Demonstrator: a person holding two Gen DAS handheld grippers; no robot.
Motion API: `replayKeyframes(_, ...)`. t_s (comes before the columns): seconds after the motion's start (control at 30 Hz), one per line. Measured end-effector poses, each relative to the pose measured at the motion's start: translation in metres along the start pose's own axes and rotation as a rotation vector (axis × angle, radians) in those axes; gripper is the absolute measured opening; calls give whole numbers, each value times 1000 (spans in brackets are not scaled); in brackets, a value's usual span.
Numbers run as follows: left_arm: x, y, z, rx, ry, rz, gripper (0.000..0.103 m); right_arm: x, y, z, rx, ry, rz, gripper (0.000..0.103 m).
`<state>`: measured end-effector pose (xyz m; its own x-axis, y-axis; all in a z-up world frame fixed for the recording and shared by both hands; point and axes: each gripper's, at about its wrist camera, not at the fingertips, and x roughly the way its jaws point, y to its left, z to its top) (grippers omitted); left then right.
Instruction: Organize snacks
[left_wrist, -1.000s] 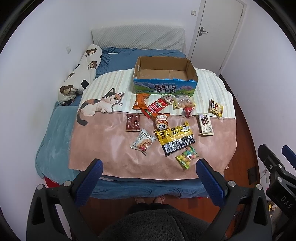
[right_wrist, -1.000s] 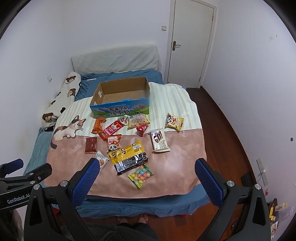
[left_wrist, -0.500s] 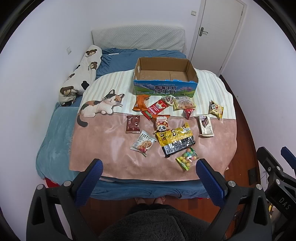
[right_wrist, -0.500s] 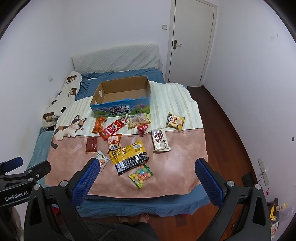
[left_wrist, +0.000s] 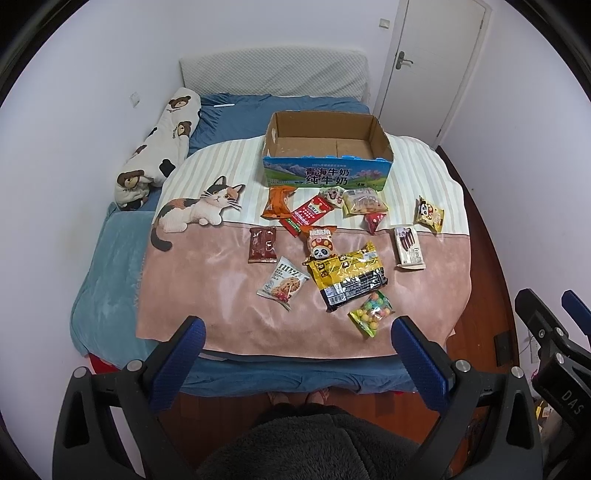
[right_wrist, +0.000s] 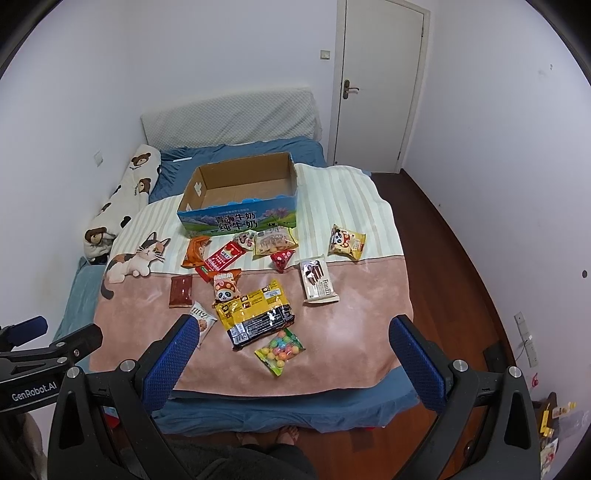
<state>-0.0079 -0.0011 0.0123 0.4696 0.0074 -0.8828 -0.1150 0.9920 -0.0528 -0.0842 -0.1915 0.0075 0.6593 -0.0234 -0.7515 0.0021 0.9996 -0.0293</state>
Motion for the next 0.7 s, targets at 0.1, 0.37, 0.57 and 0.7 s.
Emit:
replayKeyframes(0.1, 0, 0, 0, -4, 2, -1, 103, 0, -1, 0, 1, 0, 1, 103)
replayKeyframes(0.37, 0, -1, 0, -2, -4, 1, 103, -1, -1, 3, 1, -4, 5, 103)
replayKeyframes(0.57, -1, 0, -3, 4, -10, 0, 103, -2, 0, 5, 4, -6, 12, 103)
replayKeyframes(0.7, -1, -1, -4, 4, -10, 1, 103, -3, 0, 4, 7, -11, 15, 103)
